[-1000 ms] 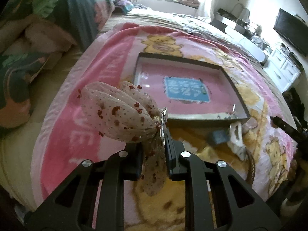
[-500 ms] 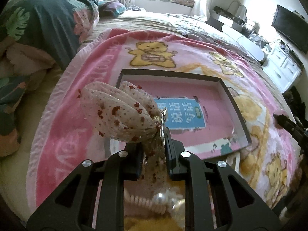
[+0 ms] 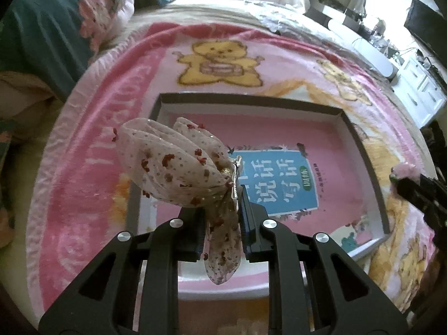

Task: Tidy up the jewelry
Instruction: 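Carry the bow into the box and open the left gripper while the right drops the pink clip there, then lift both open grippers away from the box back over the loose accessories, then grasp the clear bag of yellow hair ties with the left gripper while the right grasps the white claw clip, then lower the bag into the box and open the left gripper while the right releases the claw clip there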

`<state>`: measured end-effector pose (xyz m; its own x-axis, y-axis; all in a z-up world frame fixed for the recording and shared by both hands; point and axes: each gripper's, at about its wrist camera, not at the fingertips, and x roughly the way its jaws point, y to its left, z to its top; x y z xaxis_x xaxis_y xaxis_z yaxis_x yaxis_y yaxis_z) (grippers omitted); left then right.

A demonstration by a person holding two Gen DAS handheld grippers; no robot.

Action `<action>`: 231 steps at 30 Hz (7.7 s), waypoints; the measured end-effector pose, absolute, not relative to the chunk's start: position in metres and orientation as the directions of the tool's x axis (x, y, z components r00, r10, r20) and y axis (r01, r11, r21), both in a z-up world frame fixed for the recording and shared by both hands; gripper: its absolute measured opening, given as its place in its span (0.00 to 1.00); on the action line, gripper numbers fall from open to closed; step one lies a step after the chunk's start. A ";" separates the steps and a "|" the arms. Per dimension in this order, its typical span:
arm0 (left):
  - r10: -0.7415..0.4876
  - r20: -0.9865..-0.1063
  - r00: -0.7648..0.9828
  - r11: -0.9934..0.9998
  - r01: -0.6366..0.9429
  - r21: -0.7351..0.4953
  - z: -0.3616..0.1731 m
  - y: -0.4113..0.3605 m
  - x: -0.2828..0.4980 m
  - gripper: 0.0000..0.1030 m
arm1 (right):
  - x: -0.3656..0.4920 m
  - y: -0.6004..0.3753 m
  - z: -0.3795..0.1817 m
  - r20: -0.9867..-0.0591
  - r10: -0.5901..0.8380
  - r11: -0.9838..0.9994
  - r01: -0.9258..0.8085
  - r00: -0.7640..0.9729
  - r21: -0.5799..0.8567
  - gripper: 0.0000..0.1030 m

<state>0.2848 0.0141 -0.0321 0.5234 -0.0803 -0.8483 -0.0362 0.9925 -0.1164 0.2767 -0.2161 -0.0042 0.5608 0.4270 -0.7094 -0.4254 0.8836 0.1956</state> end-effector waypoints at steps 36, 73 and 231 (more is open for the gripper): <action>-0.066 -0.797 0.600 0.981 -0.108 -0.163 0.014 0.029 0.218 0.88 | 0.241 -0.228 0.004 -0.692 0.422 0.891 -0.409 0.585 0.198 0.89; -0.144 -0.697 0.702 0.970 -0.041 -0.241 0.070 0.035 0.096 0.91 | 0.101 -0.270 0.092 -0.549 0.414 0.907 -0.380 0.726 0.182 0.94; -0.361 -0.784 0.506 0.910 0.004 -0.416 -0.051 0.045 0.240 0.16 | 0.311 -0.165 -0.048 -0.812 0.409 0.881 -0.411 0.417 0.234 0.42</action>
